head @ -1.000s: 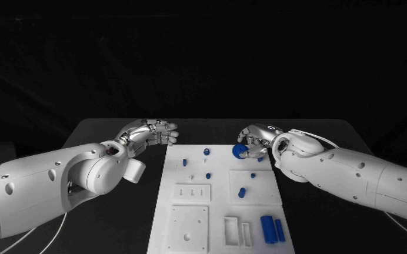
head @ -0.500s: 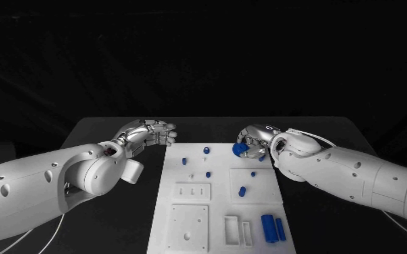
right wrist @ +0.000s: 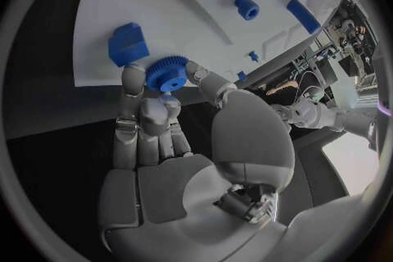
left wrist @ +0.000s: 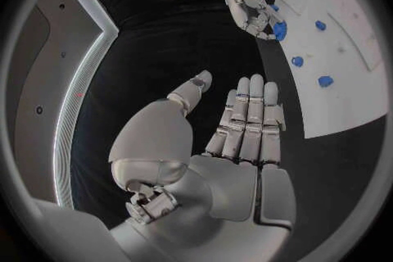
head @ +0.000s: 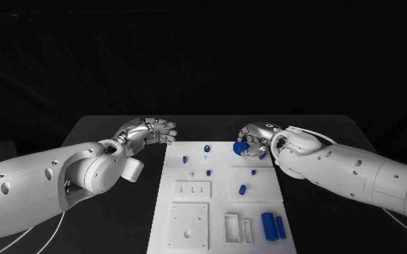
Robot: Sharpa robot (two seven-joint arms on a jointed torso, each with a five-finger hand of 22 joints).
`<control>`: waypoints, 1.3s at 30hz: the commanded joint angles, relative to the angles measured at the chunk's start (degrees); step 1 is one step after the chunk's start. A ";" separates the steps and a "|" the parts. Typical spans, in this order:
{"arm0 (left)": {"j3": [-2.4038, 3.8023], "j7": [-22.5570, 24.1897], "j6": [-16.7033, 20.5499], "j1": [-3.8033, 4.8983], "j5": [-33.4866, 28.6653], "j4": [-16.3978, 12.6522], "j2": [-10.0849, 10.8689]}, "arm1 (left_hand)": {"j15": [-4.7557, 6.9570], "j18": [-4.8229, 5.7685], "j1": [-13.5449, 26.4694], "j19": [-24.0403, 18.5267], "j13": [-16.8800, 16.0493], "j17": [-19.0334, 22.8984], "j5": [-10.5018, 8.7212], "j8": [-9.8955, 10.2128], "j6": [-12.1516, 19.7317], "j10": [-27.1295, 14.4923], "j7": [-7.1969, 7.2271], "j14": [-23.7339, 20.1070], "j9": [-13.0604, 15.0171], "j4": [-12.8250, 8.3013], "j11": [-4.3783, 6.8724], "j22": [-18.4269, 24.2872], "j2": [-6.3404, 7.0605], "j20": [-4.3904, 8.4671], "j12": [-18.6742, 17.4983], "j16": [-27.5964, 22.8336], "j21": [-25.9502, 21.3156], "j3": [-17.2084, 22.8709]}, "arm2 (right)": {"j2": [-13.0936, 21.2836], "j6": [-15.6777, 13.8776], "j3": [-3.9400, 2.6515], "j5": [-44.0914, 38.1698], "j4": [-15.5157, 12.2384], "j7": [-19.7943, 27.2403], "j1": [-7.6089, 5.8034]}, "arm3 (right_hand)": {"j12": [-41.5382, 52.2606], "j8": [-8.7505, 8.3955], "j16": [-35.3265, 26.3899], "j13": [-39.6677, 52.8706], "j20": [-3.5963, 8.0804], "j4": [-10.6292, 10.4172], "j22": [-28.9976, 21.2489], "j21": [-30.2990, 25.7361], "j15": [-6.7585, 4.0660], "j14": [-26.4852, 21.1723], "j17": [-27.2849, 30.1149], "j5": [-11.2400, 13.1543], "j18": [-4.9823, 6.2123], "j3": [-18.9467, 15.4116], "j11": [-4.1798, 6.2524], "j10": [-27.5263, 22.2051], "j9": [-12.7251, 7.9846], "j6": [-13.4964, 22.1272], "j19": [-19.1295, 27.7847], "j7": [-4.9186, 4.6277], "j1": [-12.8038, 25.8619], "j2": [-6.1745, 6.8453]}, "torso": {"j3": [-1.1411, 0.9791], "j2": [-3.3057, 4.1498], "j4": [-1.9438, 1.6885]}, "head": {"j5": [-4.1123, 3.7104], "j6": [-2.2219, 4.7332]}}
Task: Assemble the parts on the task board
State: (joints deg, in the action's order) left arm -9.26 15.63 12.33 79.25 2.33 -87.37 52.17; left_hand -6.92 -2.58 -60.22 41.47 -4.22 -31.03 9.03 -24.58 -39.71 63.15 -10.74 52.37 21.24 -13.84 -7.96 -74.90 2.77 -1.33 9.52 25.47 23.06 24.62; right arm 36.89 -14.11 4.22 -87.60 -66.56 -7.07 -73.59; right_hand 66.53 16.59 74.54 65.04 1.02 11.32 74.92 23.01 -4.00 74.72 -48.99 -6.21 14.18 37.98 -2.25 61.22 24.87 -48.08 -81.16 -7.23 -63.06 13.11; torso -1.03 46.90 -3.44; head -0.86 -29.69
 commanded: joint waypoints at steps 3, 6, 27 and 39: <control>0.04 0.17 -0.91 0.07 0.39 -0.04 -0.03 | -0.01 -0.85 0.67 -0.31 0.06 -0.06 -0.21 0.32 0.00 0.45 -1.11 0.23 -0.07 -0.30 -0.14 -0.54 -0.06 0.14 -0.30 -0.39 0.07 0.07 | 0.09 1.94 0.16 -0.89 0.06 -0.67 0.22 | 0.23 0.26 0.38 -0.07 0.88 -0.01 1.44 0.34 -0.33 -0.08 -0.12 0.25 0.82 0.40 0.27 0.02 -0.01 -1.78 -0.41 -1.27 0.24 -0.36 | 0.01 -0.01 0.03 | 0.12 0.03; 0.04 0.14 -0.97 0.07 0.39 -0.03 -0.05 | -0.01 -0.85 0.67 -0.31 0.06 -0.06 -0.21 0.32 0.00 0.45 -1.11 0.22 -0.07 -0.31 -0.14 -0.54 -0.05 0.14 -0.30 -0.40 0.07 0.09 | 0.07 1.78 0.16 -0.89 0.03 -0.66 0.22 | 0.24 0.27 0.39 -0.08 0.89 -0.02 1.44 0.39 -0.34 -0.08 -0.13 0.27 0.82 0.47 0.29 0.02 -0.01 -1.83 -0.40 -1.26 0.28 -0.40 | 0.02 -0.02 -0.01 | 0.12 0.07; 0.04 -0.01 -0.94 0.07 0.46 -0.27 0.06 | -0.02 -0.84 0.69 -0.32 0.07 -0.08 -0.21 0.33 0.02 0.45 -1.12 0.22 -0.07 -0.39 -0.15 -0.56 -0.05 0.13 -0.34 -0.42 0.08 0.19 | 0.28 1.77 0.15 -1.17 -0.52 -1.35 0.22 | 0.58 0.55 0.89 -0.19 1.26 0.37 1.38 1.35 -0.72 -0.07 -0.68 -0.27 0.82 1.87 0.68 0.28 0.04 -2.80 -0.77 -0.84 -0.05 -1.19 | 0.03 0.01 0.01 | -0.04 0.23; 0.04 0.04 -0.97 0.06 0.63 0.13 -0.32 | -0.02 -0.84 0.70 -0.32 0.07 -0.09 -0.20 0.33 0.02 0.45 -1.12 0.21 -0.07 -0.43 -0.15 -0.57 -0.04 0.13 -0.35 -0.43 0.08 0.25 | 0.48 2.17 0.14 -1.19 -1.04 -2.19 0.17 | 0.15 0.67 1.25 -0.76 1.65 0.11 0.90 1.61 -1.05 -1.01 -1.96 -0.37 0.82 4.04 0.99 0.16 0.03 -3.54 -1.75 -0.55 0.50 -3.02 | 0.09 0.13 0.09 | -0.19 0.12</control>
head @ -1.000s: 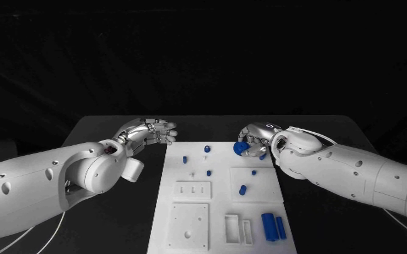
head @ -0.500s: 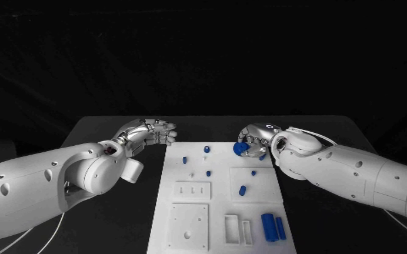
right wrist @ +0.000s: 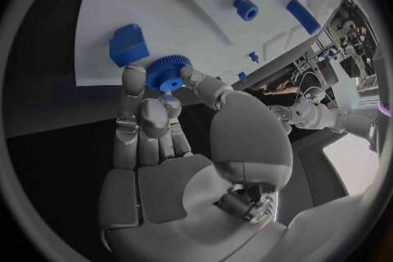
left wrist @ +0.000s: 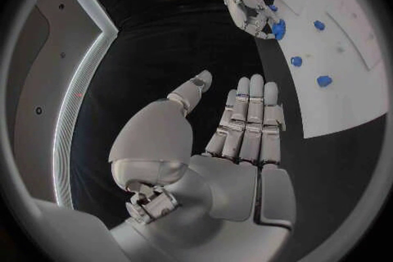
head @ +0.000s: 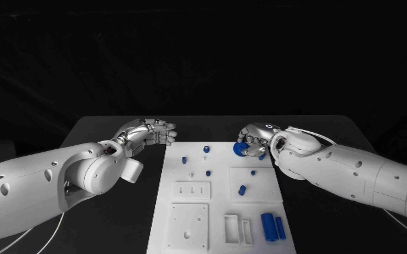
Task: Assemble the parts on the task board
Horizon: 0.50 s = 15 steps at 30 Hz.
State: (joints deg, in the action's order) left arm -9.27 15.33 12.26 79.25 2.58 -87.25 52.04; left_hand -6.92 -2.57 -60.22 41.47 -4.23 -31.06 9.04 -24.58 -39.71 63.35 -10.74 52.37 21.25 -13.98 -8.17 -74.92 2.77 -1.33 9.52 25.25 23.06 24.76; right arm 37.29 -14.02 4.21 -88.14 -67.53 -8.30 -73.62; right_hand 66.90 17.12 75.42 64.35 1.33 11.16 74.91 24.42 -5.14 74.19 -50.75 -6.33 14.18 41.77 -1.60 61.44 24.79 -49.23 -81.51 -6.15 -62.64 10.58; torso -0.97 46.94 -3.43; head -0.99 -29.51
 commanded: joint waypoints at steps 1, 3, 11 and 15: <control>0.04 0.34 -0.91 0.06 0.38 0.04 -0.22 | -0.02 -0.86 0.70 -0.32 0.08 -0.06 -0.20 0.33 0.02 0.25 -1.12 0.21 -0.07 -0.30 0.05 -0.55 -0.04 0.13 -0.35 -0.21 0.08 0.12 | 0.08 2.14 0.16 -0.76 -0.07 -0.91 0.19 | -0.24 0.19 0.40 -0.10 1.39 0.32 0.87 0.17 0.07 -0.52 -0.29 -0.29 0.82 0.28 0.36 -0.05 0.14 -2.50 -1.50 -1.59 0.11 -0.65 | 0.03 0.08 0.08 | -0.07 -0.06; 0.04 0.34 -0.92 0.06 0.38 0.06 -0.26 | -0.02 -0.86 0.70 -0.32 0.08 -0.06 -0.20 0.33 0.02 0.25 -1.12 0.21 -0.07 -0.30 0.05 -0.55 -0.05 0.13 -0.35 -0.21 0.08 0.13 | 0.02 2.11 0.16 -1.01 -0.07 -0.75 0.17 | -0.26 0.44 0.44 -0.15 1.45 0.54 0.79 0.07 -0.04 -0.60 -0.51 -0.27 0.82 0.47 0.48 -0.04 0.25 -3.02 -1.59 -1.45 0.10 -1.10 | 0.01 0.07 0.09 | -0.11 -0.03; 0.04 0.33 -0.91 0.06 0.38 0.08 -0.27 | -0.03 -0.86 0.70 -0.32 0.08 -0.07 -0.20 0.33 0.03 0.25 -1.13 0.21 -0.07 -0.34 0.05 -0.55 -0.04 0.13 -0.36 -0.22 0.09 0.16 | -0.43 1.05 0.16 -4.68 -0.25 -0.89 0.12 | -0.18 1.02 0.39 -0.23 1.48 1.53 0.80 -0.10 -0.41 -0.61 -1.04 0.00 0.82 1.05 0.88 0.12 0.50 -4.34 -1.74 -1.03 0.14 -1.28 | -0.02 0.00 -0.06 | -0.23 -0.20; 0.04 0.33 -0.90 0.06 0.38 0.09 -0.26 | -0.03 -0.86 0.70 -0.32 0.08 -0.07 -0.20 0.34 0.04 0.26 -1.13 0.21 -0.07 -0.35 0.05 -0.56 -0.03 0.13 -0.36 -0.22 0.09 0.17 | -0.63 0.35 0.16 -5.90 -0.59 -0.93 0.09 | -0.13 1.21 0.36 -0.26 1.48 1.53 0.83 -0.09 -0.51 -0.55 -1.18 0.15 0.82 1.06 1.00 0.24 0.58 -4.77 -1.86 -0.90 0.39 -0.88 | -0.02 -0.02 -0.05 | -0.19 -0.18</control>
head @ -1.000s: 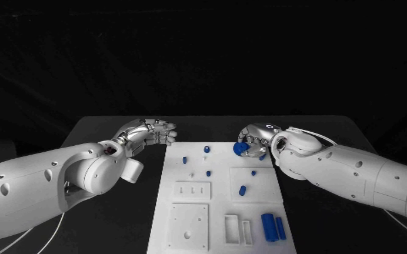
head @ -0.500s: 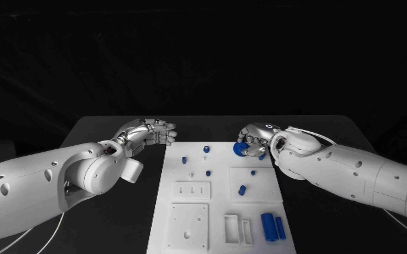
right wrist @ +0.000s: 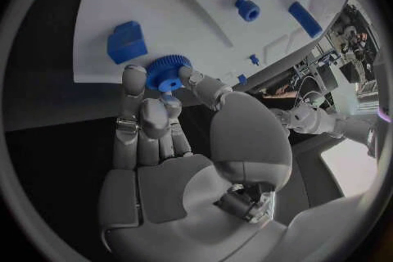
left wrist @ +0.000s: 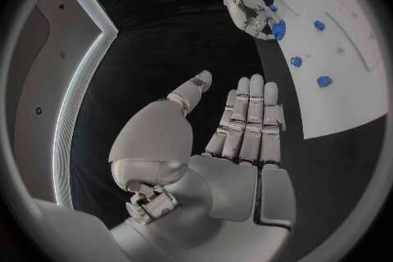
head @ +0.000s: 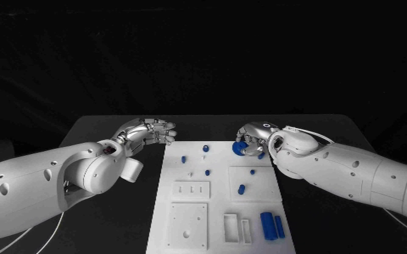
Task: Assemble the parts on the task board
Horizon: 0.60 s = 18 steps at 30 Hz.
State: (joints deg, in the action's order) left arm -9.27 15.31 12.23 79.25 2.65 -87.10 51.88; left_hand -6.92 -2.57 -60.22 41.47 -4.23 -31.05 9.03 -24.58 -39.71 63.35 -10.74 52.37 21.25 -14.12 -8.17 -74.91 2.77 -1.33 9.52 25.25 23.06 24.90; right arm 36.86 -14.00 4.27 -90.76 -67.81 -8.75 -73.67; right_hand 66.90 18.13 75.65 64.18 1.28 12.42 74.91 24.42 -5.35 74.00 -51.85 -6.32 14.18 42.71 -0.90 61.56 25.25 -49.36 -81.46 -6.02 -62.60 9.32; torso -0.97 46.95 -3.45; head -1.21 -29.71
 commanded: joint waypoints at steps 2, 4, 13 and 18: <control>0.05 0.36 -0.90 0.06 0.31 -0.06 -0.10 | -0.03 -0.86 0.71 -0.32 0.08 -0.08 -0.20 0.34 0.04 0.26 -1.13 0.21 -0.07 -0.22 0.05 -0.57 -0.03 0.13 -0.36 -0.23 0.09 0.04 | -0.29 0.23 0.10 -3.88 -0.62 -0.89 0.07 | -0.11 0.24 0.11 -0.10 1.55 0.22 0.84 -0.09 -0.35 -0.34 -0.14 0.34 0.82 0.16 0.35 0.19 0.13 -4.76 -1.97 -0.99 0.45 0.45 | -0.02 -0.02 -0.01 | 0.04 -0.01; 0.05 0.35 -0.90 0.06 0.31 -0.06 -0.11 | -0.03 -0.86 0.71 -0.32 0.08 -0.08 -0.20 0.34 0.04 0.26 -1.13 0.21 -0.07 -0.22 0.05 -0.57 -0.04 0.13 -0.36 -0.23 0.09 0.05 | -0.37 -0.04 0.09 -4.10 -0.86 -1.07 -0.03 | -0.10 0.27 0.06 -0.14 1.56 0.00 0.84 -0.13 -0.42 -0.29 -0.25 0.99 0.82 0.24 0.41 0.29 0.14 -4.91 -2.03 -0.91 0.67 0.59 | -0.04 -0.02 0.02 | 0.04 -0.04; 0.05 0.20 -1.08 0.06 0.31 0.13 -0.35 | -0.03 -0.86 0.73 -0.32 0.08 -0.09 -0.20 0.34 0.05 0.26 -1.13 0.21 -0.07 -0.25 0.05 -0.58 -0.05 0.12 -0.37 -0.23 0.09 0.08 | -0.65 -1.34 0.07 -5.33 -2.51 -2.20 -1.05 | -0.09 0.40 -0.04 -0.20 1.63 -0.26 0.85 -0.18 -0.53 -0.23 -0.42 1.51 0.82 0.50 0.55 0.44 0.21 -5.32 -2.14 -0.78 0.75 0.70 | 0.05 -0.07 -0.06 | -0.07 0.40; 0.05 0.18 -0.92 0.06 0.31 0.16 -0.33 | -0.03 -0.86 0.75 -0.32 0.08 -0.10 -0.20 0.35 0.06 0.27 -1.14 0.21 -0.07 -0.27 0.05 -0.58 -0.05 0.12 -0.38 -0.24 0.10 0.10 | -0.91 -2.19 0.07 -6.41 -4.67 -2.97 -1.35 | -0.10 0.46 -0.07 -0.23 1.65 -0.34 0.86 -0.19 -0.58 -0.21 -0.48 1.55 0.82 0.62 0.60 0.50 0.23 -5.49 -2.17 -0.73 0.75 0.74 | -0.02 0.00 0.02 | 0.13 0.46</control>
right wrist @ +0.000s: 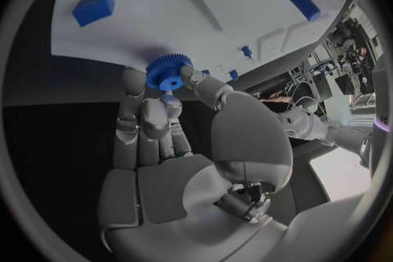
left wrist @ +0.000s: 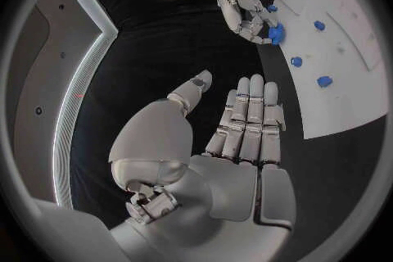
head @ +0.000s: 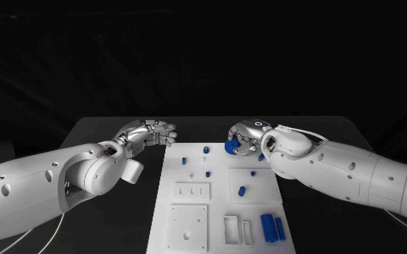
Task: Assemble the parts on the task board
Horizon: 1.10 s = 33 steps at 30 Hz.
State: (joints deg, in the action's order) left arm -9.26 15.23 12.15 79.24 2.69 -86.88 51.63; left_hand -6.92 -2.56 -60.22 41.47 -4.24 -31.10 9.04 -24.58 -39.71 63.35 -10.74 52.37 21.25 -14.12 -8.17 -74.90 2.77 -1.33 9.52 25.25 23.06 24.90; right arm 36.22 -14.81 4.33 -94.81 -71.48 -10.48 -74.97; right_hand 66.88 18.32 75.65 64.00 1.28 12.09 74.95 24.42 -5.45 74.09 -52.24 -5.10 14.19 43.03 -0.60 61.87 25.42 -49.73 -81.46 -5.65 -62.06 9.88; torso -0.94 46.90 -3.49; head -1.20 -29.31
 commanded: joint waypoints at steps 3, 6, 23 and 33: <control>0.04 0.28 -0.86 0.07 0.27 -0.12 -0.10 | -0.03 -0.86 0.76 -0.32 0.08 -0.06 -0.21 0.34 0.06 0.27 -1.14 0.21 -0.07 -0.28 0.05 -0.60 -0.05 0.12 -0.38 -0.24 0.10 0.11 | -0.79 -1.89 0.01 -3.59 -2.41 -1.77 -0.06 | -0.09 0.29 -0.10 -0.08 1.65 -0.06 0.82 -0.20 -0.51 -0.29 -0.11 0.29 0.81 0.36 0.32 0.20 0.07 -5.19 -2.18 -1.07 0.22 0.22 | -0.04 0.03 0.10 | 0.24 0.05; 0.04 0.25 -0.86 0.07 0.27 -0.21 -0.10 | -0.03 -0.86 0.77 -0.31 0.08 -0.06 -0.21 0.35 0.06 0.28 -1.14 0.21 -0.07 -0.29 0.05 -0.60 -0.06 0.12 -0.38 -0.24 0.10 0.12 | -1.65 -2.18 0.01 -4.50 -3.20 -2.00 -0.05 | -0.11 0.30 -0.13 -0.09 1.65 -0.11 0.82 -0.21 -0.53 -0.28 -0.13 0.28 0.81 0.42 0.34 0.22 0.08 -5.23 -2.18 -1.05 0.22 0.27 | -0.01 0.06 0.05 | 0.30 0.04; 0.05 0.16 -0.82 0.07 0.28 -0.31 -0.33 | -0.03 -0.87 0.77 -0.31 0.08 -0.09 -0.21 0.35 0.07 0.30 -1.14 0.23 -0.06 -0.36 0.05 -0.61 -0.08 0.12 -0.39 -0.24 0.11 0.20 | -7.29 -3.54 0.36 -6.77 -3.76 -2.70 1.10 | -0.24 0.07 -0.36 -0.25 1.67 -0.63 0.83 -0.34 -0.54 -0.18 -0.32 0.66 0.81 1.22 0.35 0.34 -0.02 -5.08 -2.24 -1.06 -0.02 0.87 | 0.10 0.10 -0.15 | 0.47 -0.01; 0.05 0.13 -0.81 0.08 0.32 -0.29 -0.36 | -0.03 -0.87 0.76 -0.31 0.08 -0.10 -0.21 0.34 0.07 0.31 -1.14 0.23 -0.05 -0.43 0.06 -0.62 -0.06 0.12 -0.40 -0.25 0.12 0.25 | -9.61 -2.33 1.44 -6.89 -1.08 -2.38 1.57 | -0.25 0.06 -0.39 -0.26 1.68 -0.65 0.84 -0.35 -0.54 -0.18 -0.34 0.64 0.81 1.28 0.35 0.34 -0.02 -5.08 -2.23 -1.06 -0.05 0.88 | 0.00 0.11 0.05 | 0.64 -0.25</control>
State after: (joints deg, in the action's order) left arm -9.27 15.03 12.14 79.25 2.73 -87.00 51.41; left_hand -6.92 -2.55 -60.00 41.47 -4.24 -31.14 9.03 -24.58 -39.71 63.35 -10.74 52.37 21.25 -14.27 -8.17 -74.93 2.55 -1.33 9.52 25.25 23.06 25.05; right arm 26.78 -17.70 5.74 -100.78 -72.78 -12.79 -73.49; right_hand 66.64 18.22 75.66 63.81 1.28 11.47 74.93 24.39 -5.66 73.92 -52.50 -4.66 14.19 43.97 -0.45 62.22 25.31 -49.92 -81.46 -5.46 -62.06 10.36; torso -0.93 47.02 -3.52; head -0.49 -29.51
